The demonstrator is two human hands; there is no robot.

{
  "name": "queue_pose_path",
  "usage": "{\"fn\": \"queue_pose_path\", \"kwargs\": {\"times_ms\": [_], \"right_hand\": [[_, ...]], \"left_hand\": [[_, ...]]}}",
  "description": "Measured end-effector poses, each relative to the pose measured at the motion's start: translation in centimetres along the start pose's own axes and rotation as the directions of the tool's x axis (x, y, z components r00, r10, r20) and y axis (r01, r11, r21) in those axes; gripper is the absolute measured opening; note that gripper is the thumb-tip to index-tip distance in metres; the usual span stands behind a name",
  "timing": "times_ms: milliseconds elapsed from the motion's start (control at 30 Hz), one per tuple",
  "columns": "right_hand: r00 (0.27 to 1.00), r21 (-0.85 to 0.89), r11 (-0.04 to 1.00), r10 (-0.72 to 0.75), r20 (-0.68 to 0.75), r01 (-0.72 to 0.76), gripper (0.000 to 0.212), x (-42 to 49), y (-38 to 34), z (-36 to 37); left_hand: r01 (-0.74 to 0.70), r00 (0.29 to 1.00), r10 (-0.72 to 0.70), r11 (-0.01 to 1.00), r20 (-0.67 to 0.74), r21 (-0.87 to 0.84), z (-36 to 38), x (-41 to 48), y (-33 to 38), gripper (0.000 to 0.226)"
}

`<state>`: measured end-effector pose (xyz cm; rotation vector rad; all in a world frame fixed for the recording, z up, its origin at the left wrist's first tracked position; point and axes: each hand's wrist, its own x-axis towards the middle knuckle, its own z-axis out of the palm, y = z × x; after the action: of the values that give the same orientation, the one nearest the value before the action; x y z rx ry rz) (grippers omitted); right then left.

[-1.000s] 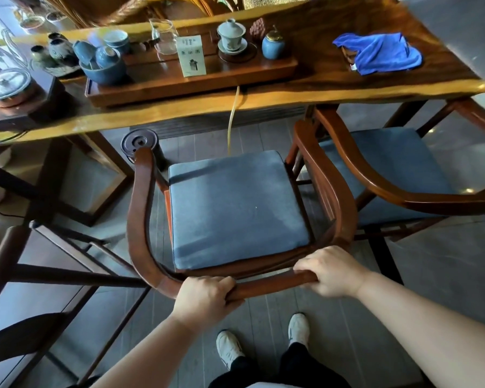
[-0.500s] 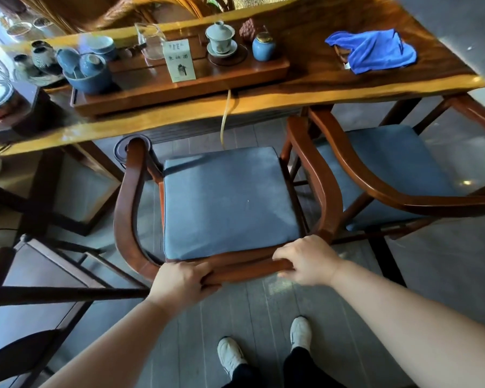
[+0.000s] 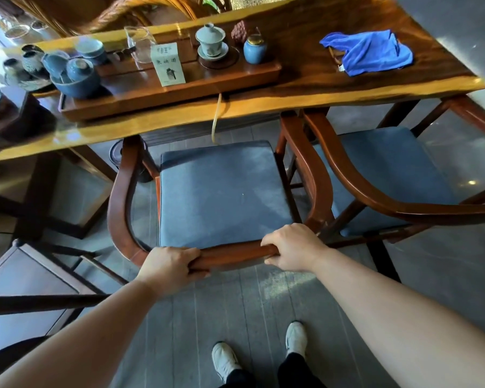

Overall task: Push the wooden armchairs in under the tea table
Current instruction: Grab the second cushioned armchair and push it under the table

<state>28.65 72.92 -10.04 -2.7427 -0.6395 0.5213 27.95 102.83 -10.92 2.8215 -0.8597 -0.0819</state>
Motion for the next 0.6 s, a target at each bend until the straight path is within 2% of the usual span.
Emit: {"fn": "queue_pose_path", "kwargs": {"times_ms": [367,600], "right_hand": [[0.998,0.008,1.0,-0.009,0.056,0.009,0.035,-0.1,0.1,-0.6],[0.998,0.037,0.999,-0.02,0.061,0.017,0.033,-0.1,0.3,-0.5]], "left_hand": [[0.162,0.966,-0.156,0.987,0.205,-0.012,-0.2,0.3,0.6,0.042],[0.232,0.959,-0.218,0.971,0.181,-0.06,0.0,0.0,1.1,0.039]]}}
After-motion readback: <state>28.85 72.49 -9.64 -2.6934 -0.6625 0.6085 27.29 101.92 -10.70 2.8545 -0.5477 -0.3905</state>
